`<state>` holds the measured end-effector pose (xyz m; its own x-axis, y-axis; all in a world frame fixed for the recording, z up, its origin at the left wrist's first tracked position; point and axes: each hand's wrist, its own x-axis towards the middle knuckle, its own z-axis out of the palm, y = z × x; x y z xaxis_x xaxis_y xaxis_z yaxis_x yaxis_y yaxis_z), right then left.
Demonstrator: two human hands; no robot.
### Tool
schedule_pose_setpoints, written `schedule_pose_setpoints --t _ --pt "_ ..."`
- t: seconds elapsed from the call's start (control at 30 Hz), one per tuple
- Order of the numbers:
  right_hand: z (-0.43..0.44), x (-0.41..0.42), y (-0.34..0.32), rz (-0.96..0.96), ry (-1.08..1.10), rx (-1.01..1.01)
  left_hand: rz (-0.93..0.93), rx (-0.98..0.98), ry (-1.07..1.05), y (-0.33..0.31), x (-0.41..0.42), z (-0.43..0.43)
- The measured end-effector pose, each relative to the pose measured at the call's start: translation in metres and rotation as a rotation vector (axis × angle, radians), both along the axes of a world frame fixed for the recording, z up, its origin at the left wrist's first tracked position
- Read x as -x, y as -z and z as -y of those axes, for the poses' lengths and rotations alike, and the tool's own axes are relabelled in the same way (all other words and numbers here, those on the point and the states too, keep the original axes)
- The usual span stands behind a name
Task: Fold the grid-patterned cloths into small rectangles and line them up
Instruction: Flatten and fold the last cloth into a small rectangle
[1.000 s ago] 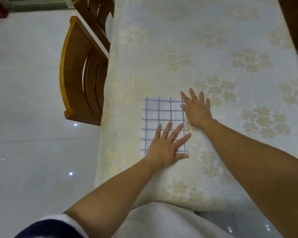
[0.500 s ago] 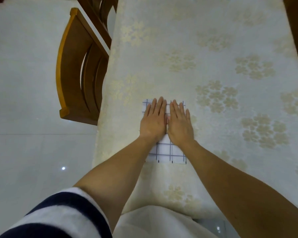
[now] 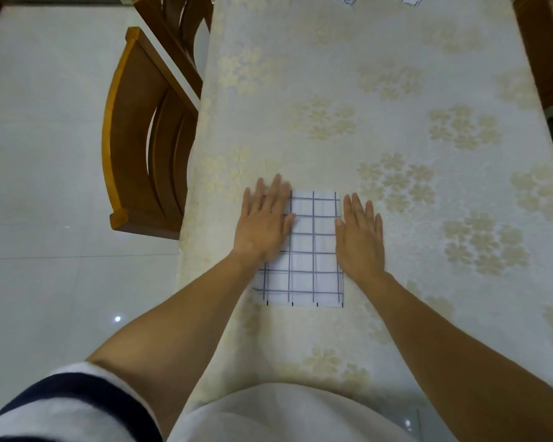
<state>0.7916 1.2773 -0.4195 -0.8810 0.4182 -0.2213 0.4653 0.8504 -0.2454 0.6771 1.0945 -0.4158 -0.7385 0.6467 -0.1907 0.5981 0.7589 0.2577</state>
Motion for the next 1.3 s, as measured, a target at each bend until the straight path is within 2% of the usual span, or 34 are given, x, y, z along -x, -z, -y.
schedule_pose_setpoints --t 0.07,0.13,0.17,0.27,0.47,0.53,0.63,0.73,0.83,0.97,1.13,1.2,1.3 --pt "0.013 -0.009 0.0 -0.005 -0.084 -0.063 -0.019 -0.101 0.27 -0.005 -0.001 -0.019" --pt "0.029 -0.022 0.009 0.071 -0.197 -0.121 0.133 -0.071 0.491 -0.005 -0.001 -0.042" --pt "0.036 -0.028 0.012 0.1 -0.2 -0.117 0.202 -0.016 0.533 -0.004 -0.001 -0.051" --pt "0.041 -0.056 0.016 0.117 -0.172 -0.087 0.165 0.069 0.538 0.003 -0.002 -0.062" --pt "0.057 -0.12 0.003 0.102 -0.18 -0.024 0.099 0.045 0.555 0.006 0.004 -0.07" --pt "0.057 -0.117 -0.008 -0.008 -0.092 0.015 0.049 0.027 0.609 -0.002 0.01 -0.076" --pt "0.046 -0.09 -0.014 -0.165 0.202 0.095 -0.052 0.066 0.756 -0.02 0.016 -0.086" --pt "0.039 -0.059 -0.012 -0.094 0.458 0.301 -0.096 0.224 0.874 -0.036 0.015 -0.102" --pt "0.038 -0.045 -0.011 0.0 0.476 0.285 -0.108 0.365 0.94 -0.044 0.01 -0.116" --pt "0.037 -0.045 -0.015 0.008 0.429 0.273 -0.084 0.365 0.901 -0.051 0.009 -0.115" --pt "0.003 -0.057 -0.028 -0.042 0.384 0.543 -0.045 0.239 0.76 -0.062 0.033 -0.099" --pt "-0.018 -0.061 -0.035 -0.024 0.37 0.62 0.098 0.148 0.616 -0.07 0.044 -0.093" --pt "-0.051 -0.063 -0.044 -0.074 0.489 0.802 0.365 0.026 0.345 -0.077 0.053 -0.082"
